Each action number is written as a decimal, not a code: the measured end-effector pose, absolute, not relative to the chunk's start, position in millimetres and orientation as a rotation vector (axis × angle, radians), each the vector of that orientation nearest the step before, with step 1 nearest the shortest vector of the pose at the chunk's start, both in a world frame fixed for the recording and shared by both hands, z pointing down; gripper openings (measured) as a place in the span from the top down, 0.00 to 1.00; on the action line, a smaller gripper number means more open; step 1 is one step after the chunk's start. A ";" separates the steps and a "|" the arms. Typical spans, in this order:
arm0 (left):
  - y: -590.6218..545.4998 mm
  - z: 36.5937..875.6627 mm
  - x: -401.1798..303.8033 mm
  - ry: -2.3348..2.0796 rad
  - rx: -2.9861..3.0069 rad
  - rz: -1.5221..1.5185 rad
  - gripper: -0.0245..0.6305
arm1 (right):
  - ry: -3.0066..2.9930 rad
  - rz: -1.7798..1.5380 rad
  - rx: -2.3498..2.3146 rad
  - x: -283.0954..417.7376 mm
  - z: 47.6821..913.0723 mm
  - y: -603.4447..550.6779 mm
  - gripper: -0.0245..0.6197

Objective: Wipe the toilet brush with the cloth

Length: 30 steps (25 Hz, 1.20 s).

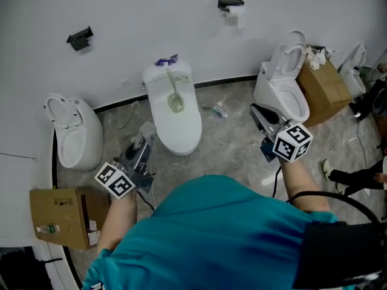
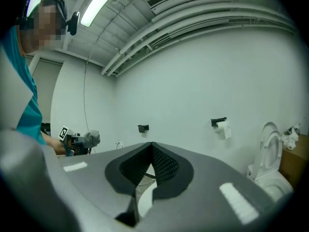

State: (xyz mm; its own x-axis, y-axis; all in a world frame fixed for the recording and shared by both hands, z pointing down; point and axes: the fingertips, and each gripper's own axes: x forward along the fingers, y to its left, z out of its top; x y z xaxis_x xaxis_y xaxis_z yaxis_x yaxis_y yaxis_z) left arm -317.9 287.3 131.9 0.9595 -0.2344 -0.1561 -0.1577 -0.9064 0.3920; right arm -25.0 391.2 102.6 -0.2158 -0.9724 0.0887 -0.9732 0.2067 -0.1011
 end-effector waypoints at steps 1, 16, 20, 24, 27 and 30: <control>274.9 134.2 -317.9 -0.275 2.729 -0.270 0.90 | -2.427 0.213 1.964 -28.1 103.6 380.2 0.97; 115.2 194.9 -191.2 -0.611 2.843 0.120 0.90 | -2.535 0.287 1.726 52.9 155.3 229.7 0.97; 64.0 201.9 -134.6 -0.875 2.852 0.294 0.90 | -2.597 0.283 1.577 100.4 171.9 179.7 0.97; 14.4 220.1 -89.8 -1.051 2.888 0.556 0.90 | -2.642 0.280 1.479 125.5 182.9 126.9 0.97; -20.3 255.0 -76.6 -1.087 2.902 0.760 0.90 | -2.649 0.299 1.458 123.7 206.7 100.5 0.97; -58.8 290.3 -73.9 -1.139 2.916 0.913 0.90 | -2.637 0.286 1.465 118.9 238.0 71.6 0.97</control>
State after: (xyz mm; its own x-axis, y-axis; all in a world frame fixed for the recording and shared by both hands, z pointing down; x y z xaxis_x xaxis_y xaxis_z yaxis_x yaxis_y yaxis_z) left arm -73.9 -58.8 290.3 0.6005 -0.6558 0.4575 -0.5893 -0.7497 -0.3012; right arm 118.9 71.6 238.0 -0.5275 -0.8285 0.1879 -0.8495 0.5159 -0.1101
